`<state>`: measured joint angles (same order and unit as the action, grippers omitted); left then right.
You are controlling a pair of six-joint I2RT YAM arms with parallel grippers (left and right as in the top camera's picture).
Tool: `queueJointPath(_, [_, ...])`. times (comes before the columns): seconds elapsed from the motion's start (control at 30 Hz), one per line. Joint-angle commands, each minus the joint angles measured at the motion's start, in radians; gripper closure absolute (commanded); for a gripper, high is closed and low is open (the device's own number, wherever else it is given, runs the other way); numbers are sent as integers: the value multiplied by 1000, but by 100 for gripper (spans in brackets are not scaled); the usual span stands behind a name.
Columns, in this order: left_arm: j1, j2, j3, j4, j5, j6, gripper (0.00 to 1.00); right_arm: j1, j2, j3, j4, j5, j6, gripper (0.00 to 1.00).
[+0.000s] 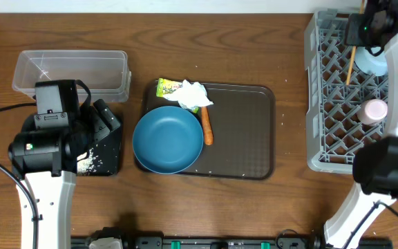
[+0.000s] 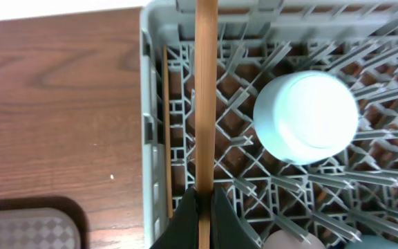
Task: Sort waste into correct bins and load items into the dishwasher rack
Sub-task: 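Carry the chopstick into the dish rack and insert it upright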
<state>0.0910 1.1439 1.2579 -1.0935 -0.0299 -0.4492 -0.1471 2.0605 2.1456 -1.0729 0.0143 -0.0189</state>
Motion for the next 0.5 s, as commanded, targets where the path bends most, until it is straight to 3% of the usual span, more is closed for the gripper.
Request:
queueJointPath(0.0, [5, 1, 16, -2, -8, -9, 1, -2, 98, -1, 4, -27, -31, 98])
queueJointPath(0.23, [5, 1, 16, -2, -8, -9, 1, -1, 169, -1, 15, -127, -27, 98])
queueJointPath(0.33, [5, 1, 16, -2, -8, -9, 1, 0, 171, -1, 13, -126, -19, 93])
queueJointPath(0.47, [5, 1, 16, -2, -8, -9, 1, 5, 171, -1, -16, -86, -19, 52])
